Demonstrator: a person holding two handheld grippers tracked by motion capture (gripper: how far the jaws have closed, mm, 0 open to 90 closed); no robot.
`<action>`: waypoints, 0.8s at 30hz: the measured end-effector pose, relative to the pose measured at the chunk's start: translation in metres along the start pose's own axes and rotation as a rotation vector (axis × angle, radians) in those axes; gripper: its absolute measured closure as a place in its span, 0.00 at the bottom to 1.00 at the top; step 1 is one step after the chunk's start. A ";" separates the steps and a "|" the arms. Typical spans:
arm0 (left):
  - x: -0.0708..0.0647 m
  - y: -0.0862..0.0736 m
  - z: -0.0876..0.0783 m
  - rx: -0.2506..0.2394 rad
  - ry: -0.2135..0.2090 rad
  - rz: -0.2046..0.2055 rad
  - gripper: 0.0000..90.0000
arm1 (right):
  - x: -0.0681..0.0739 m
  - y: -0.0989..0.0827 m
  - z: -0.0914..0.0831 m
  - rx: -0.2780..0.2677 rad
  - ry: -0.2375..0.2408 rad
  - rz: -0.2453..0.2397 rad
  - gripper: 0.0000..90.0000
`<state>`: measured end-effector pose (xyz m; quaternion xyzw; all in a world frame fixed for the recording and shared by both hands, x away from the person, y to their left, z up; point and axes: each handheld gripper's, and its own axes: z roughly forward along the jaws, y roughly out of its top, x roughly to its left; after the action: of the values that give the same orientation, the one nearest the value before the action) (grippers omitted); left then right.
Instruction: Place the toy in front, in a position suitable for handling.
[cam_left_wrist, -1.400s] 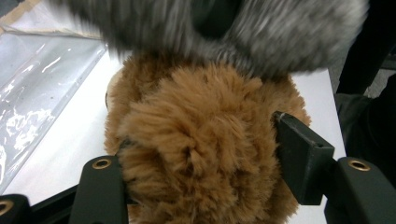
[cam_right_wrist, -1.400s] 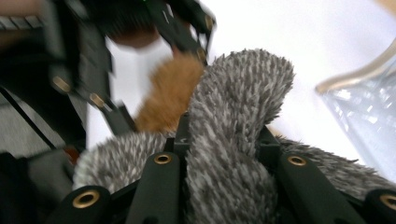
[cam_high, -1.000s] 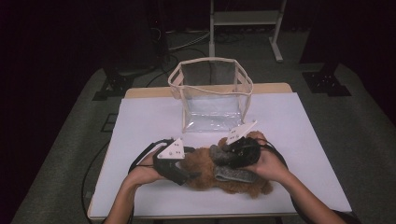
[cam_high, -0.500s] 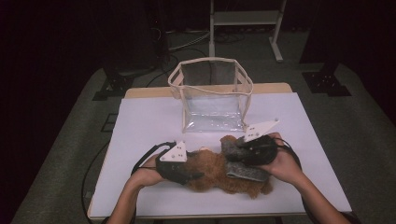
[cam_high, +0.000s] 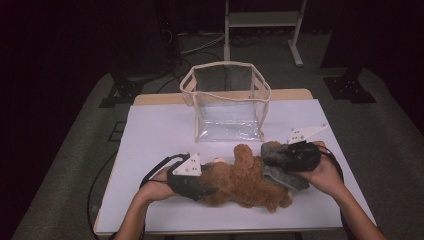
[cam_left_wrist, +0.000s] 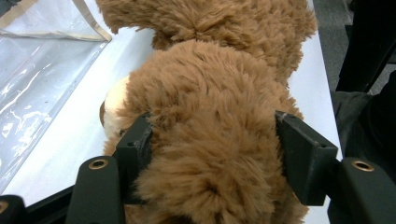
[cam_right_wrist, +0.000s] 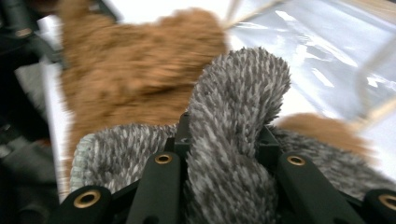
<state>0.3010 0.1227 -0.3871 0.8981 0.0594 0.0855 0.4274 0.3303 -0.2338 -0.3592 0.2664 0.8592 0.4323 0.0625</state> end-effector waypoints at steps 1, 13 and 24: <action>0.000 0.000 0.000 0.000 -0.001 0.000 0.40 | -0.006 -0.001 0.000 -0.002 -0.012 0.015 0.78; -0.001 -0.002 -0.001 0.008 -0.009 0.016 0.39 | -0.041 0.012 0.011 -0.027 0.004 0.125 0.78; 0.001 -0.002 -0.001 0.004 -0.002 0.011 0.39 | -0.009 0.019 0.013 -0.022 0.063 0.039 0.78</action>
<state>0.3020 0.1249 -0.3876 0.8993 0.0544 0.0867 0.4252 0.3497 -0.2205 -0.3538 0.2687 0.8505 0.4511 0.0302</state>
